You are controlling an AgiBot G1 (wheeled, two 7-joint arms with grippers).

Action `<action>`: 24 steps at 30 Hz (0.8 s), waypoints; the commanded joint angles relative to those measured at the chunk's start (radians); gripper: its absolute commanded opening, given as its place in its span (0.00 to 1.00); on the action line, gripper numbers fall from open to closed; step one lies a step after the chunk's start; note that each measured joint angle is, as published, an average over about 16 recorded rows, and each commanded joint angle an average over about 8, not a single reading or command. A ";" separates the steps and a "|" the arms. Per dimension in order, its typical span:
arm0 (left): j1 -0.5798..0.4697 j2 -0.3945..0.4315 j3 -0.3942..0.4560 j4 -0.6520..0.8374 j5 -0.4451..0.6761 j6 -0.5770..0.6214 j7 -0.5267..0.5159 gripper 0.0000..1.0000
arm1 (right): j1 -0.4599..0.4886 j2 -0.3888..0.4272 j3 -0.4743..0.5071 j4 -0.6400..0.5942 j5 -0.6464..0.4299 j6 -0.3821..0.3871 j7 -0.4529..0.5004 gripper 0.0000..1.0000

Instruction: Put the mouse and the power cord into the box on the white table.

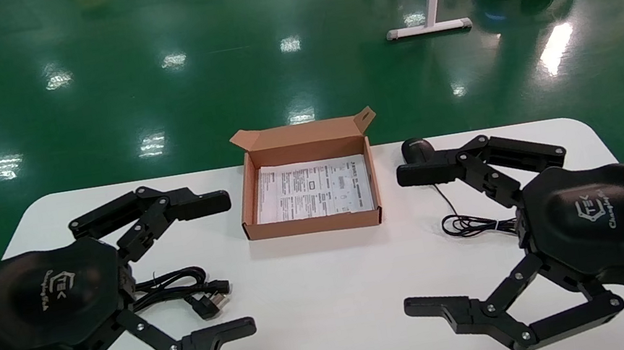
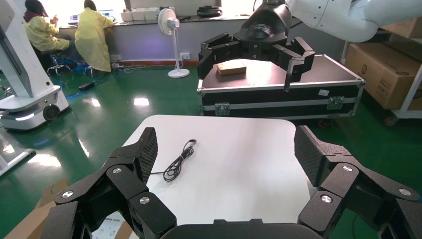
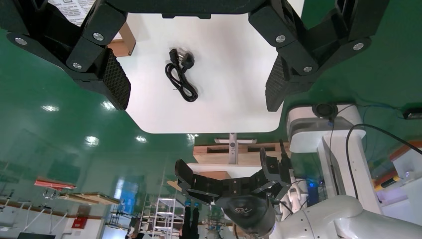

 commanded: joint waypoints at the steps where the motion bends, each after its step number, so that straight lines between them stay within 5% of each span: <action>1: 0.000 0.000 0.000 0.000 0.000 0.000 0.000 1.00 | 0.000 0.000 0.000 0.000 0.000 0.000 0.000 1.00; 24: -0.036 -0.008 0.051 -0.011 0.076 0.046 -0.020 1.00 | 0.011 0.001 -0.008 -0.001 -0.027 -0.010 -0.016 1.00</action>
